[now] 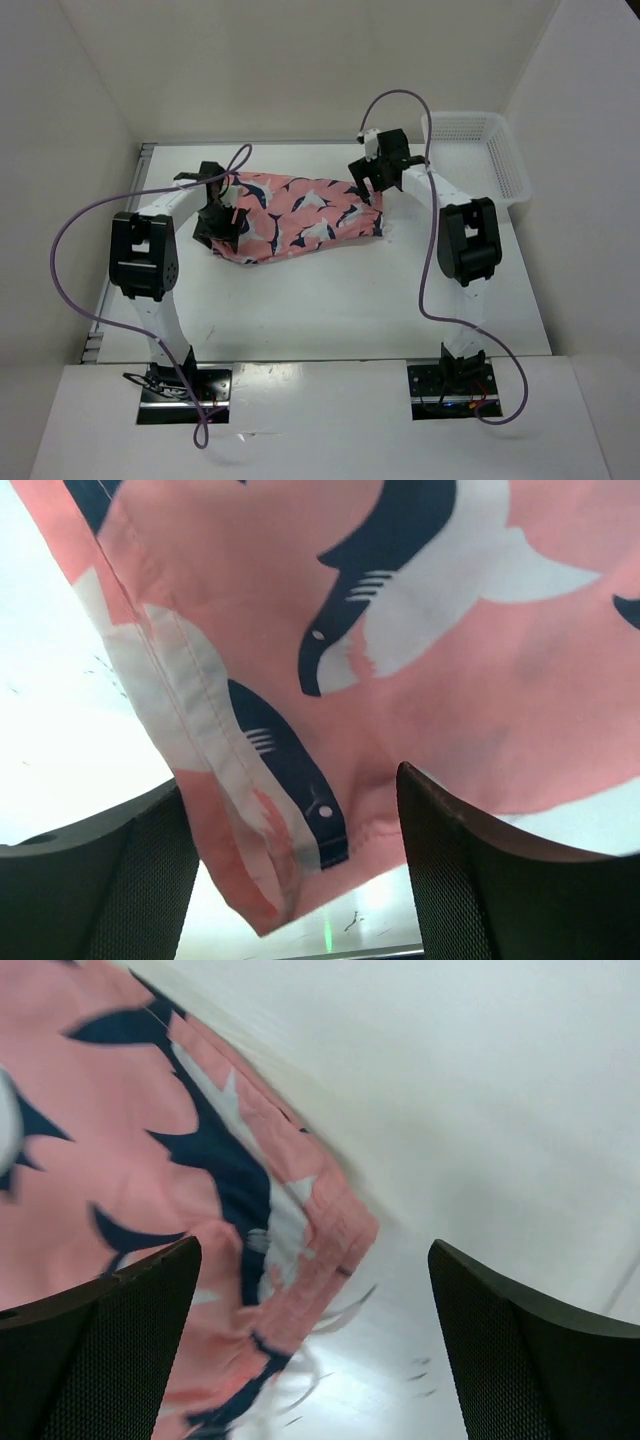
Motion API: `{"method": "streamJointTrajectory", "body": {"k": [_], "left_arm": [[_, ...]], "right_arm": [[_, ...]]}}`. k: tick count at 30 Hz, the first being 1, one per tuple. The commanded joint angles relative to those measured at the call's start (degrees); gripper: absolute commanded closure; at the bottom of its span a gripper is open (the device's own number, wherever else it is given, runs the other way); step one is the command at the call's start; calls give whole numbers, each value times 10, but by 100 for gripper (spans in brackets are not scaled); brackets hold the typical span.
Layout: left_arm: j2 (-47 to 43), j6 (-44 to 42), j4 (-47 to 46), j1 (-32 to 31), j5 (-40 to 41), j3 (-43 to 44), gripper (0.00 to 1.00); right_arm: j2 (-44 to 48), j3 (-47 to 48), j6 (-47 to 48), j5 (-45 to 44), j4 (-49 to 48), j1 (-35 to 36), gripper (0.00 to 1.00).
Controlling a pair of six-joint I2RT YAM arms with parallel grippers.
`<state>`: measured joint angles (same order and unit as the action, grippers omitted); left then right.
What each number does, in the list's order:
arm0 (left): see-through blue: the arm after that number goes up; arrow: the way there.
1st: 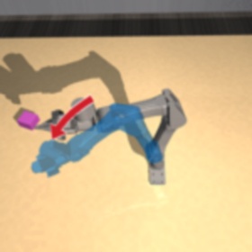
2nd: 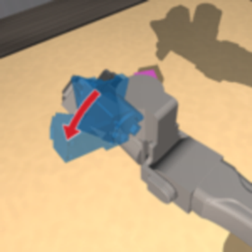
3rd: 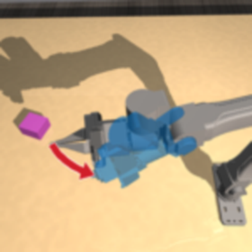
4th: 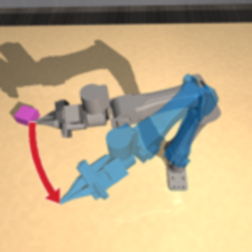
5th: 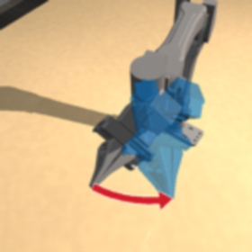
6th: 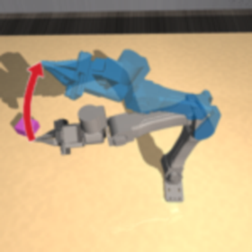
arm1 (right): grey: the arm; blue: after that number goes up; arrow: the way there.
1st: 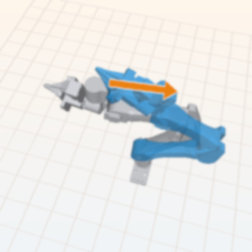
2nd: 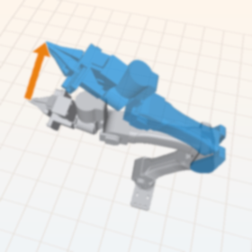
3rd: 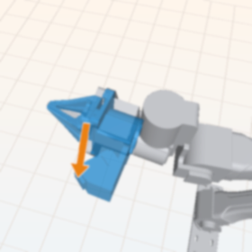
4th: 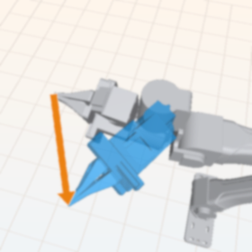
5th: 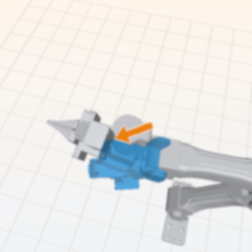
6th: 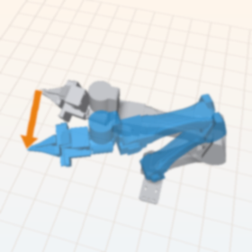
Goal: Fold and stack the shorts
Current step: Fold the shorts
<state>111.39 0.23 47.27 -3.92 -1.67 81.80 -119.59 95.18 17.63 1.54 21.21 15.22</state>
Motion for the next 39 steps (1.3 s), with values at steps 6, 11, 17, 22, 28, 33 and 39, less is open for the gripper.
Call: {"method": "streamJointTrajectory", "body": {"k": [6,11,17,22,28,33,39], "left_arm": [[-45,-2,-24,25,-1,-47,16],[-45,-2,-24,30,7,-47,16],[-45,-2,-24,30,20,-52,16],[-39,-2,-14,30,26,-46,16],[-34,-2,-14,30,32,-46,16],[-34,-2,-14,30,37,-46,16],[-39,-2,-14,36,37,-52,16]], "right_arm": [[154,-161,-398,180,1,-59,1],[116,-172,-469,172,-2,-54,4],[96,-175,-548,147,22,-54,4],[77,-212,-569,123,26,-54,4],[63,-212,-576,122,31,-48,9],[52,-244,-552,157,11,-28,53],[67,-257,-515,143,5,-28,98]]}}
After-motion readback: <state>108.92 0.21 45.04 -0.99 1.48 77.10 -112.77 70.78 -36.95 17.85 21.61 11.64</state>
